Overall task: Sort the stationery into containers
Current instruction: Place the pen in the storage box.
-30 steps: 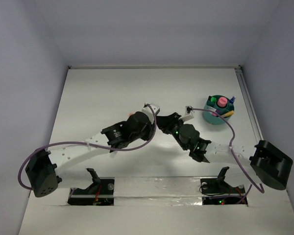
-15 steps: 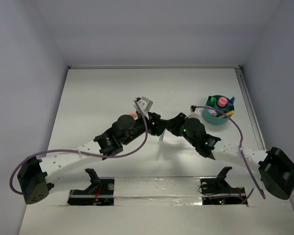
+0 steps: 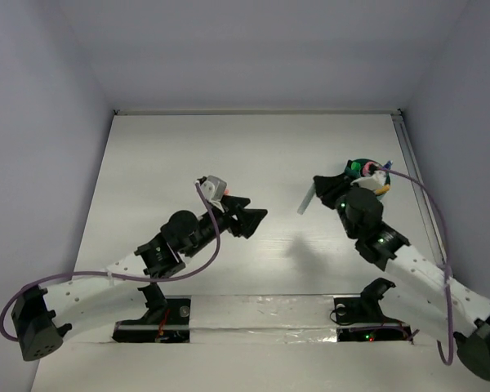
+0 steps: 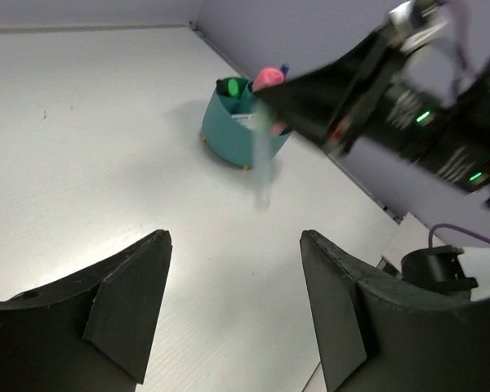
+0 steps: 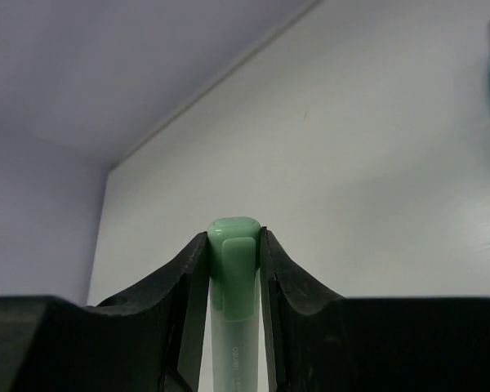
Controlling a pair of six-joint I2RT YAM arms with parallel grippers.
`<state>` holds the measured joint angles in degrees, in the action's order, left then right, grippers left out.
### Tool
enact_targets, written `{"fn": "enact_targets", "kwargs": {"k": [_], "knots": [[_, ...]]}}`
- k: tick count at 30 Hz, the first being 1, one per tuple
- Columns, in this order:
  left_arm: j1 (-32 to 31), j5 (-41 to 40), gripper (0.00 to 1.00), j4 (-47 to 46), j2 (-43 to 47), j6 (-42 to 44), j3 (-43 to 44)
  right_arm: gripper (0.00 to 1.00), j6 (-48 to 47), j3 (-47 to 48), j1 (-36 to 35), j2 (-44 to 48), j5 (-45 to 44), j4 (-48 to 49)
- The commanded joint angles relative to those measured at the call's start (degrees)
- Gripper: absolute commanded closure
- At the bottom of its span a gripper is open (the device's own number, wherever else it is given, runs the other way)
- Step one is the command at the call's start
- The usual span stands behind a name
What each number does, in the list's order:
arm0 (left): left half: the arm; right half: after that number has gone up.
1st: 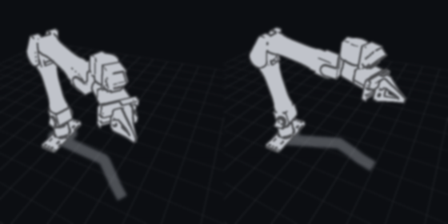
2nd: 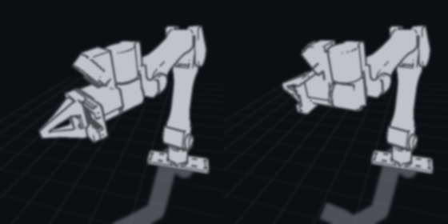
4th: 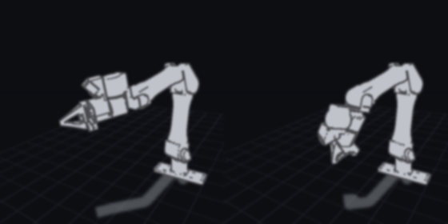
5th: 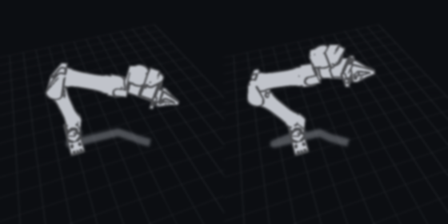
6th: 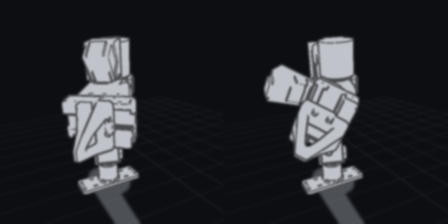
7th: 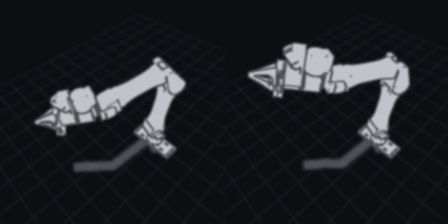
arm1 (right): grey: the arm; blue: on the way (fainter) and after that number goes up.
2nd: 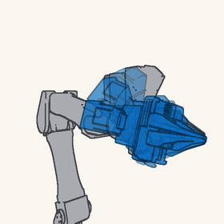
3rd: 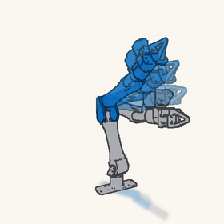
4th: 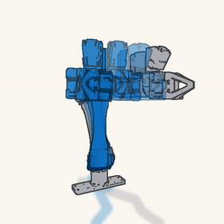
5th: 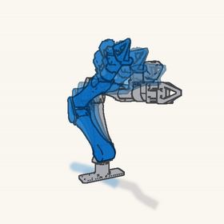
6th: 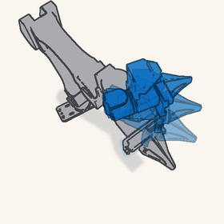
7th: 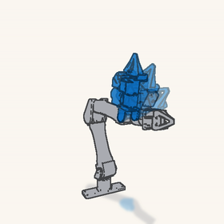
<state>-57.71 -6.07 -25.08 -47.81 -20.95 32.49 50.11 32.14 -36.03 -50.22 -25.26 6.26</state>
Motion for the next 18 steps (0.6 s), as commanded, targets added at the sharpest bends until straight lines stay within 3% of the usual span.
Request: {"fn": "enact_targets", "kwargs": {"k": [1,2,5,10,15,18], "knots": [[-0.1,-1.6,0.38,-2.9,2.1,-2.3,-4.8,1.00,-13.0,5.4,3.0,8.8,-20.5,-8.7],[-0.1,-1.6,0.37,-3.4,2.7,-2.4,-5.8,1.00,-15.5,5.6,3.0,9.9,-27.6,-8.5],[-0.1,-2.3,0.30,-4.7,3.5,-2.5,-8.8,1.00,-26.7,4.8,6.4,11.9,-36.6,-2.0],[-0.1,-2.9,0.17,-7.1,3.9,-1.5,-11.7,1.00,-40.4,3.5,14.1,9.6,-40.5,10.8],[-0.1,-3.1,0.03,-7.4,4.7,0.0,-12.6,1.00,-36.7,8.1,27.3,1.9,-35.8,5.7],[-0.1,-4.2,0.01,-5.6,6.8,0.1,-12.9,1.00,-33.9,8.6,30.0,-0.8,-32.5,6.3]]}}
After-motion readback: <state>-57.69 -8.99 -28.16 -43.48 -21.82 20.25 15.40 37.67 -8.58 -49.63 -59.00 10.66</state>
